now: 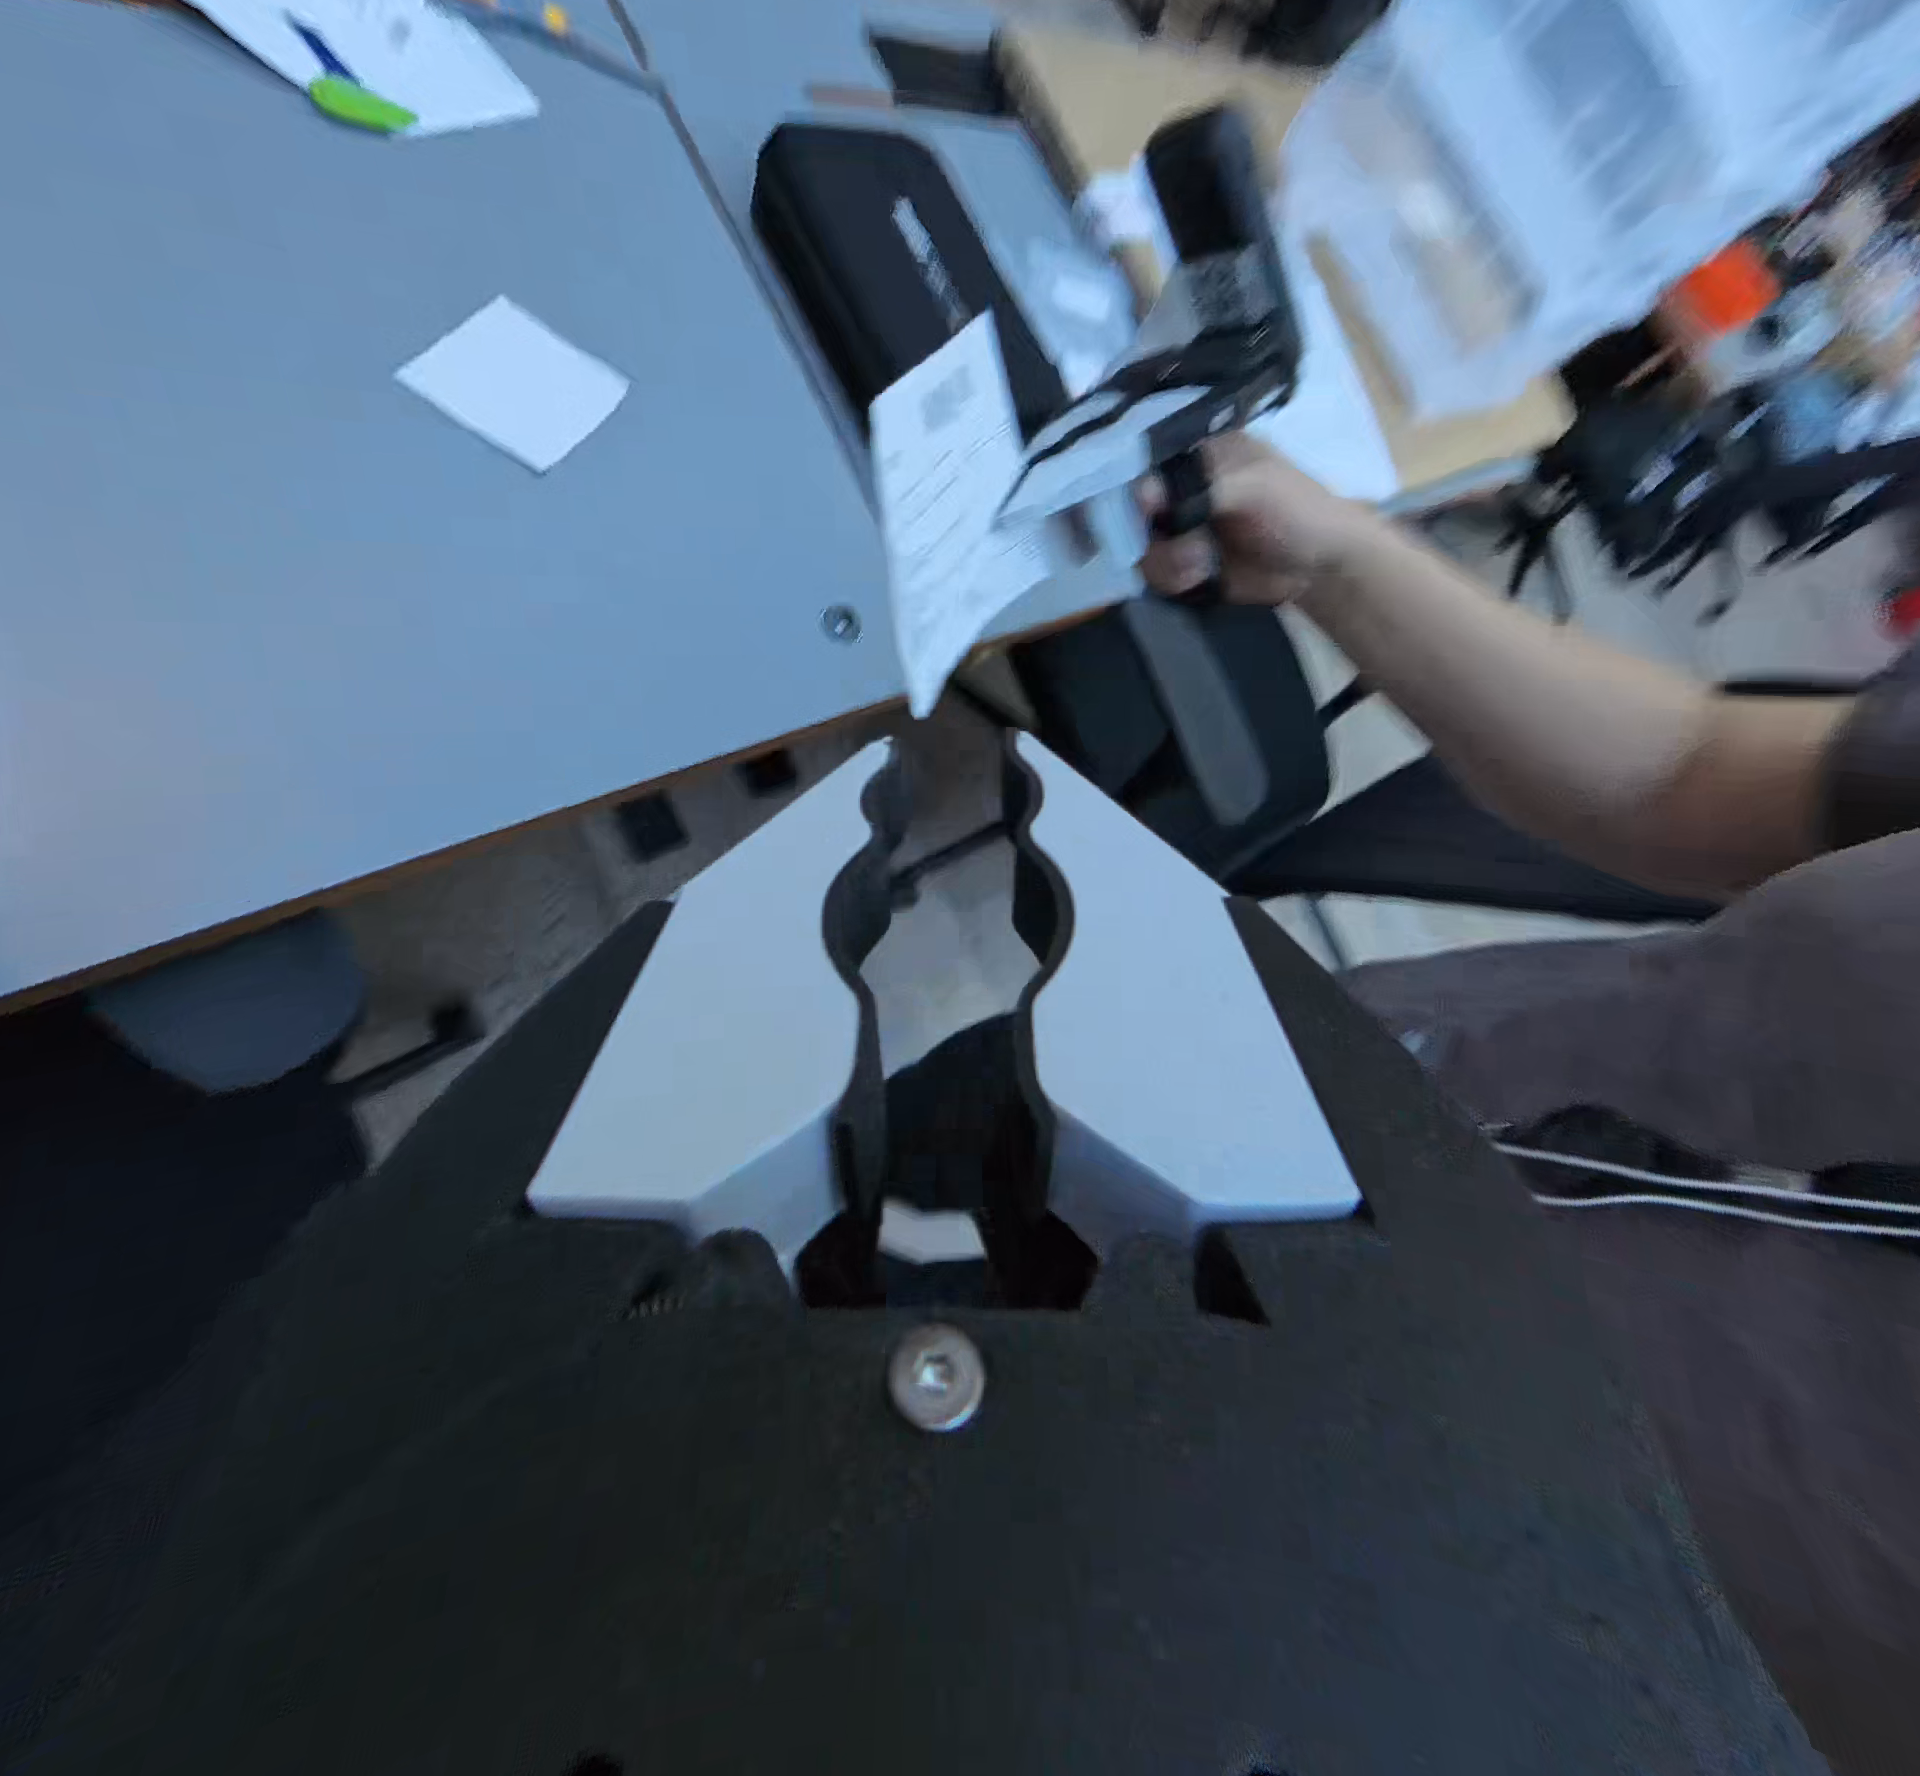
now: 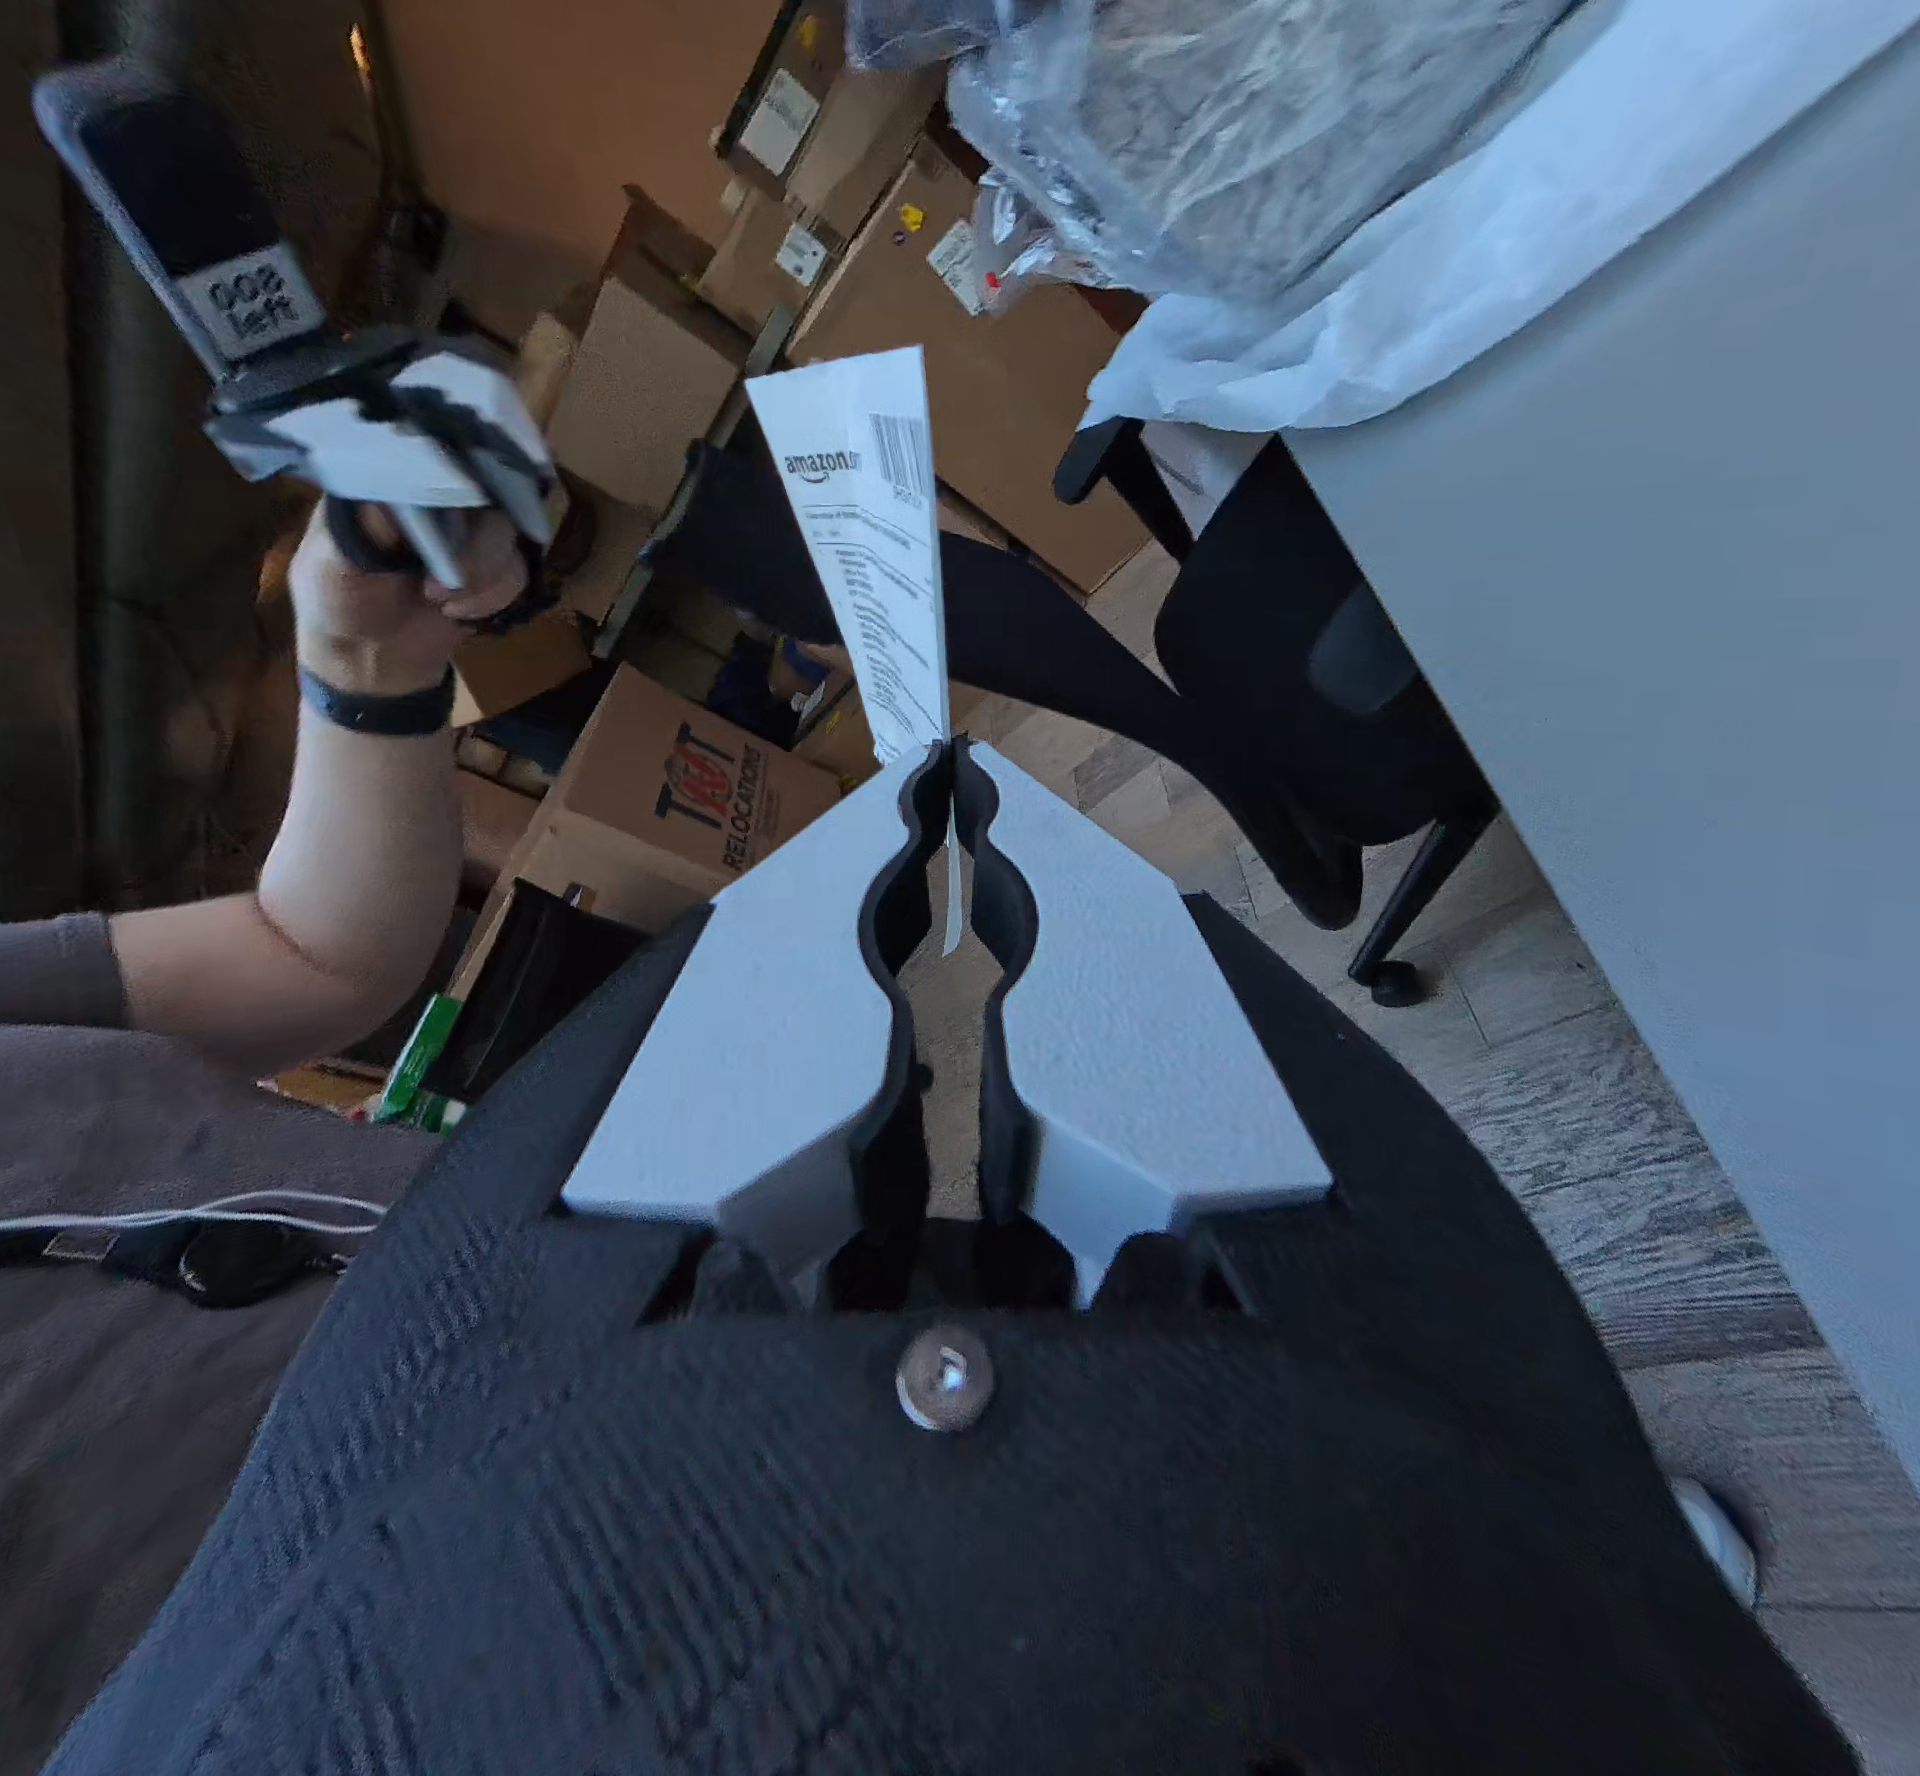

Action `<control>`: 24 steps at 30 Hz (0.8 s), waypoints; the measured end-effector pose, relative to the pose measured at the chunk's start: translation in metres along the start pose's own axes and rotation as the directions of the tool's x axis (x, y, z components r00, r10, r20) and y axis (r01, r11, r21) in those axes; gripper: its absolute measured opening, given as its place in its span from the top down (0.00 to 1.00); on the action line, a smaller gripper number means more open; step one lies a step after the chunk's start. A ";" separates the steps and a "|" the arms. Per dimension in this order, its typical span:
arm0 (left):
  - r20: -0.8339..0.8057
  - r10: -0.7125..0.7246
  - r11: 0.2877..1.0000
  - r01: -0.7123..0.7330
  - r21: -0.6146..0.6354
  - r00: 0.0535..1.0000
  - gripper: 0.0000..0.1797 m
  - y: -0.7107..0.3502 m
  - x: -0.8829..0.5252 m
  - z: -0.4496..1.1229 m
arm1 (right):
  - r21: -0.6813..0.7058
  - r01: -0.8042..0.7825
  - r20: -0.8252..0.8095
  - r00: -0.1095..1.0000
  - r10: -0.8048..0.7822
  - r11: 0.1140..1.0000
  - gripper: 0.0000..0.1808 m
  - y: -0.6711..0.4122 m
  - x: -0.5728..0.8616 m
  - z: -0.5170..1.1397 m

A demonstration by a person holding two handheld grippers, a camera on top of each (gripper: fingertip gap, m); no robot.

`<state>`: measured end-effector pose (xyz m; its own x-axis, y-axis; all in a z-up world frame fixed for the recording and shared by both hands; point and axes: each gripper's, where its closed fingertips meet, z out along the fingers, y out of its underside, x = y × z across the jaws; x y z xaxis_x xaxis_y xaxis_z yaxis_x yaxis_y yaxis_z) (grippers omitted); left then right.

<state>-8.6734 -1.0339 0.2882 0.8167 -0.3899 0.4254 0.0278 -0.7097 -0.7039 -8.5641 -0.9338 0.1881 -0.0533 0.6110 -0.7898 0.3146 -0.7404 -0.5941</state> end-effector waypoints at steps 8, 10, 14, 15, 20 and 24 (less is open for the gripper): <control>0.023 -0.028 0.858 0.012 0.514 0.999 0.86 -0.016 0.023 -0.113 | 0.026 -0.237 -0.225 0.945 0.237 0.971 1.00 -0.013 0.174 -0.014; 0.088 -0.041 0.838 -0.014 0.546 0.995 0.85 -0.010 0.026 -0.137 | 0.017 -0.303 -0.284 0.912 0.295 0.953 1.00 -0.008 0.213 -0.017; 0.171 -0.103 0.855 -0.001 0.519 0.980 0.84 0.003 0.030 -0.168 | 0.006 -0.420 -0.378 0.839 0.391 0.908 1.00 0.010 0.271 -0.018; 0.193 -0.118 0.855 0.000 0.519 0.974 0.83 0.006 0.031 -0.174 | 0.017 -0.440 -0.398 0.821 0.410 0.898 1.00 0.014 0.281 -0.017; 0.283 -0.172 0.824 -0.020 0.566 0.944 0.83 0.007 0.036 -0.204 | 0.036 -0.487 -0.452 0.771 0.449 0.873 1.00 0.027 0.305 -0.013; 0.343 -0.180 0.844 -0.034 0.535 0.922 0.84 0.007 0.036 -0.210 | 0.017 -0.485 -0.477 0.764 0.433 0.874 1.00 0.034 0.314 -0.009</control>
<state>-8.7654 -1.1764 0.4179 0.9457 -0.0303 0.3237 0.3039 -0.2718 -0.9131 -8.5617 -0.7641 -0.0790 0.5480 0.2798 -0.7883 0.2844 -0.9486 -0.1390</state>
